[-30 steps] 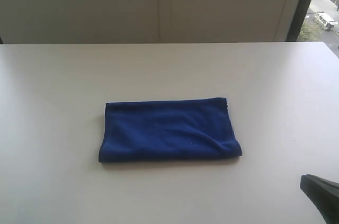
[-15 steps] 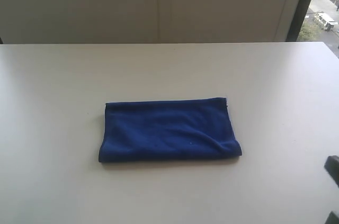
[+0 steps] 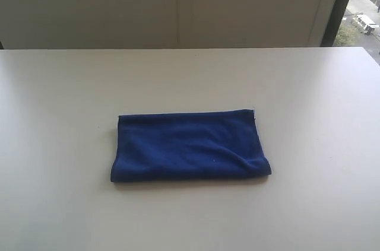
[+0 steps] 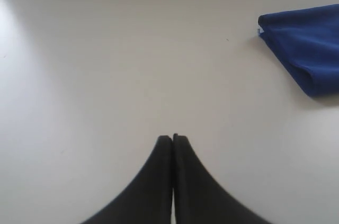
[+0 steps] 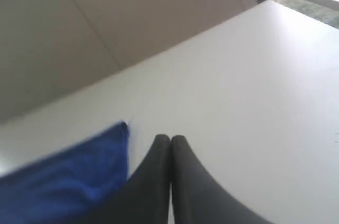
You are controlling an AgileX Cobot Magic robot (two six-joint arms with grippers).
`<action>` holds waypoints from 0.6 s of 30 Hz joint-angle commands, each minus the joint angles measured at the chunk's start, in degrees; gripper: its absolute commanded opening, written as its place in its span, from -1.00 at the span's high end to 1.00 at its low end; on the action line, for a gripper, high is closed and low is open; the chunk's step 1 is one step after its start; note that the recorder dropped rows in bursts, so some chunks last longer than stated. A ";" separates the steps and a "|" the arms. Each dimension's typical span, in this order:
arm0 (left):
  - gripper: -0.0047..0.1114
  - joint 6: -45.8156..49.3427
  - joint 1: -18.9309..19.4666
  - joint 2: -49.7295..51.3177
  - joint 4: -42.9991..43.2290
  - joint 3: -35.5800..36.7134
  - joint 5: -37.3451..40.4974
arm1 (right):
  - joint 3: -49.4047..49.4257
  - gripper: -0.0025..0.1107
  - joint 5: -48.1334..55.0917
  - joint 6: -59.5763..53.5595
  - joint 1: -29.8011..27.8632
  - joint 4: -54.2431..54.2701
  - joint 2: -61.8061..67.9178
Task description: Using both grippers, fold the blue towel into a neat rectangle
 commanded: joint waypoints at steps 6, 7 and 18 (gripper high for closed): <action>0.92 0.16 0.19 -0.22 -0.09 0.14 -0.23 | 0.26 0.96 3.85 -34.70 0.09 16.13 -0.31; 0.92 0.16 0.19 -0.22 -0.09 0.14 -0.23 | 0.26 0.96 3.85 -32.95 0.48 15.75 -0.31; 0.92 0.16 0.19 -0.22 -0.09 0.14 -0.23 | 0.26 0.96 3.75 -34.33 1.02 14.85 -0.31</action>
